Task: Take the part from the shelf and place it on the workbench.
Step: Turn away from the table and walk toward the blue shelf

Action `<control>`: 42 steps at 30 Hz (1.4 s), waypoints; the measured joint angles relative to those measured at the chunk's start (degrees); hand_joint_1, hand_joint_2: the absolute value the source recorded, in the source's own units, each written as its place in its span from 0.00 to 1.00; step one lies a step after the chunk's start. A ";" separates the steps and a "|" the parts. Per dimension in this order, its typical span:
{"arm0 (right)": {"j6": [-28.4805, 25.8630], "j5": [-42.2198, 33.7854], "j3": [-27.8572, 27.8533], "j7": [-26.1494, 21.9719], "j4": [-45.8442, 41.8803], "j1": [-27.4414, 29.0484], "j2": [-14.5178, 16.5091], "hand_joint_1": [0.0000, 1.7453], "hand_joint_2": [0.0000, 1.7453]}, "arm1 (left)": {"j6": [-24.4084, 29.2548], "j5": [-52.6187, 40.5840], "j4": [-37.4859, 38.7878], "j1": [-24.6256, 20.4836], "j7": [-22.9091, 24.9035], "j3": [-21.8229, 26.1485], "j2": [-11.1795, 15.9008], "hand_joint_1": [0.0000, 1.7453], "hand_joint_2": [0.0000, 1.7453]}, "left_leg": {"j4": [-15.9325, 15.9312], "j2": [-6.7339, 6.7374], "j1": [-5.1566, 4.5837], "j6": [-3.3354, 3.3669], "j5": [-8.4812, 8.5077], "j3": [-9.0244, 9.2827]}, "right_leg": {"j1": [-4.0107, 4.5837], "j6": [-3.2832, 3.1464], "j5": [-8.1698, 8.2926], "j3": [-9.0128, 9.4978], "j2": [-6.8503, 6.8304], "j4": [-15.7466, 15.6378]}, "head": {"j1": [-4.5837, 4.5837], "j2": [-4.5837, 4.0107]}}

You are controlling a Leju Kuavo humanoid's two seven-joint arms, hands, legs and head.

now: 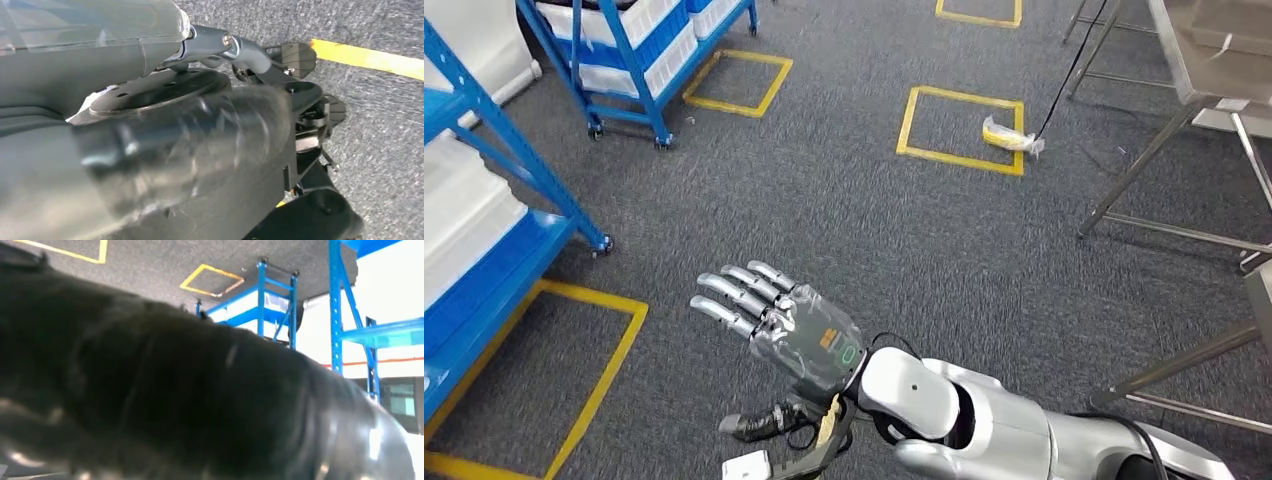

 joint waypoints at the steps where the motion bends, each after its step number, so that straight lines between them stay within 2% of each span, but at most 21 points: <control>1: 0.09 0.01 0.03 0.02 0.02 -0.07 -0.03 0.00 0.00 | 0.04 -0.03 0.00 0.02 0.01 0.00 0.01 0.00 0.00 | -0.08 0.03 -0.03 -0.29 0.07 0.23 | 0.10 -0.39 -0.10 0.32 -0.02 -0.65 | 0.03 0.00; 4: 0.00 -0.01 0.10 -0.09 0.08 -0.24 -0.10 0.00 0.00 | 0.09 -0.06 0.00 0.03 -0.02 0.00 0.10 0.00 0.00 | 2.84 0.17 -0.21 -0.87 -0.40 -0.48 | -0.50 -1.24 -0.23 2.58 -0.10 -2.07 | -0.02 0.00; 7: -0.18 -0.05 0.22 -0.45 0.33 -0.46 -0.14 0.00 0.00 | 0.09 -0.04 0.00 -0.24 -0.24 0.00 0.13 0.00 0.00 | 12.38 0.22 -0.23 -1.44 -3.90 -6.36 | -0.47 -1.76 -1.14 4.18 -0.15 -2.56 | -0.10 0.00; 9: -0.12 -0.07 0.38 -0.45 0.48 -0.43 -0.15 0.00 0.00 | 0.09 -0.03 0.00 -0.53 -0.38 0.00 0.13 0.00 0.00 | 15.15 0.22 -0.23 -1.70 -4.58 -9.27 | -0.38 -1.77 -2.04 5.05 -0.13 -2.40 | -0.09 0.00; 10: 0.00 -0.05 0.47 -0.33 0.50 -0.44 -0.15 0.00 0.00 | 0.09 -0.03 0.00 -0.62 -0.37 0.00 0.13 0.00 0.00 | 13.79 0.23 -0.21 -1.78 -2.97 -9.37 | -0.39 -1.69 -2.56 5.61 -0.10 -2.26 | -0.10 0.00; 12: 0.27 -0.02 0.64 -0.10 0.50 -0.45 -0.14 0.00 0.00 | 0.15 -0.03 0.00 -0.60 -0.27 0.00 0.14 0.00 0.00 | 7.31 0.44 -0.17 -1.77 2.30 -7.60 | -0.44 -1.38 -3.74 6.74 -0.05 -1.91 | -0.09 0.00; 13: 0.33 -0.01 0.72 -0.06 0.51 -0.48 -0.15 0.00 0.00 | 0.17 -0.03 0.00 -0.58 -0.22 0.00 0.14 0.00 0.00 | 4.21 0.63 -0.25 -1.63 3.63 -6.88 | -0.41 -1.14 -4.22 7.05 -0.04 -1.71 | -0.09 0.00; 15: 0.25 -0.01 0.82 -0.07 0.54 -0.54 -0.21 0.00 0.00 | 0.19 -0.01 0.00 -0.48 -0.24 0.00 0.13 0.00 0.00 | 1.59 0.88 -0.48 -0.81 4.14 -6.42 | -0.28 -0.51 -4.84 7.10 -0.08 -1.42 | -0.09 0.00; 18: 0.06 0.09 0.89 0.03 0.54 -0.68 -0.26 0.00 0.00 | 0.17 0.03 -0.01 -0.43 -0.41 0.00 0.05 0.00 0.00 | 0.92 0.68 -0.36 0.38 4.51 -5.83 | -0.16 0.29 -5.25 6.98 -0.09 -0.48 | -0.10 0.00; 20: 0.25 0.28 0.90 0.34 0.42 -0.85 -0.26 0.00 0.00 | 0.18 0.04 -0.02 -0.45 -0.39 0.00 0.01 0.00 0.00 | 0.55 0.59 -0.12 0.89 4.30 -4.88 | -0.36 0.88 -6.16 4.68 -0.01 3.82 | -0.07 0.00; 23: 0.68 0.49 0.94 0.58 0.36 -0.81 -0.30 0.00 0.00 | 0.20 0.00 -0.02 -0.38 -0.30 0.00 0.01 0.00 0.00 | 0.45 0.44 -0.10 1.23 3.29 -3.80 | -0.84 1.62 -9.56 -2.18 0.00 13.81 | -0.06 0.00; 24: 0.58 0.51 0.98 0.44 0.40 -0.77 -0.34 0.00 0.00 | 0.20 -0.02 -0.02 -0.32 -0.29 0.00 0.01 0.00 0.00 | 0.46 0.28 -0.10 1.21 2.85 -3.31 | -0.96 1.74 -9.82 -3.69 0.00 15.03 | -0.06 0.00; 25: 0.35 0.51 1.02 0.22 0.48 -0.75 -0.38 0.00 0.00 | 0.20 -0.03 -0.02 -0.27 -0.28 0.00 0.01 0.00 0.00 | 0.48 0.08 -0.10 1.16 2.37 -2.69 | -1.04 1.78 -8.88 -4.22 0.01 14.29 | -0.06 0.00; 28: -0.06 0.56 1.20 -0.03 0.65 -0.84 -0.44 0.00 0.00 | 0.19 -0.04 -0.02 -0.15 -0.28 0.00 -0.07 0.00 0.00 | 0.37 -0.61 -0.10 0.73 0.82 -0.72 | -0.94 1.19 -1.56 -1.54 0.61 4.17 | -0.07 0.00; 30: 0.30 0.73 1.44 0.39 0.52 -0.93 -0.40 0.00 0.00 | 0.18 -0.04 -0.02 -0.17 -0.28 0.00 -0.14 0.00 0.00 | 0.05 -1.00 -0.01 0.20 0.25 -0.28 | -0.57 0.52 0.39 -0.25 1.19 -0.08 | -0.09 0.00; 34: 0.78 0.99 1.82 1.03 0.07 -1.10 -0.20 0.00 0.00 | 0.22 -0.06 -0.02 -0.11 -0.28 0.01 -0.05 0.00 0.00 | 1.10 -0.92 -0.16 -0.93 0.27 0.10 | -0.72 -0.82 0.01 1.97 0.59 -2.05 | -0.12 0.00; 35: 0.79 1.01 1.85 1.01 -0.01 -1.16 -0.15 0.00 0.00 | 0.23 -0.08 -0.02 -0.16 -0.27 0.01 -0.02 0.00 0.00 | 3.28 -0.66 -0.23 -1.07 -0.35 -0.96 | -0.86 -1.11 -0.21 2.80 0.31 -2.46 | -0.14 0.00; 38: 0.49 0.92 1.92 0.53 0.18 -1.21 -0.18 0.00 0.00 | 0.24 -0.19 -0.02 -0.49 -0.44 0.00 0.04 0.00 0.00 | 13.51 -0.09 -0.26 -1.53 -4.03 -7.63 | -0.62 -1.64 -1.49 4.55 -0.90 -2.83 | -0.20 0.00; 39: 0.37 0.87 1.95 0.37 0.32 -1.19 -0.21 0.00 0.00 | 0.24 -0.23 -0.02 -0.61 -0.50 0.00 0.04 0.00 0.00 | 15.24 -0.02 -0.26 -1.63 -4.67 -9.29 | -0.49 -1.65 -2.02 5.11 -1.32 -2.83 | -0.19 0.00; 40: 0.27 0.82 1.99 0.24 0.45 -1.18 -0.22 0.00 0.25 | 0.25 -0.27 -0.02 -0.69 -0.55 0.00 0.04 0.00 0.00 | 15.04 0.08 -0.26 -1.65 -4.08 -9.98 | -0.40 -1.63 -2.57 5.76 -1.74 -2.82 | -0.19 0.00; 42: 0.07 0.76 2.13 -0.02 0.72 -1.20 -0.22 0.00 0.75 | 0.27 -0.34 -0.02 -0.65 -0.50 0.00 0.07 0.00 0.00 | 9.34 0.87 -0.28 -1.47 0.80 -8.70 | -0.30 -1.48 -3.81 7.35 -2.61 -2.77 | -0.19 0.00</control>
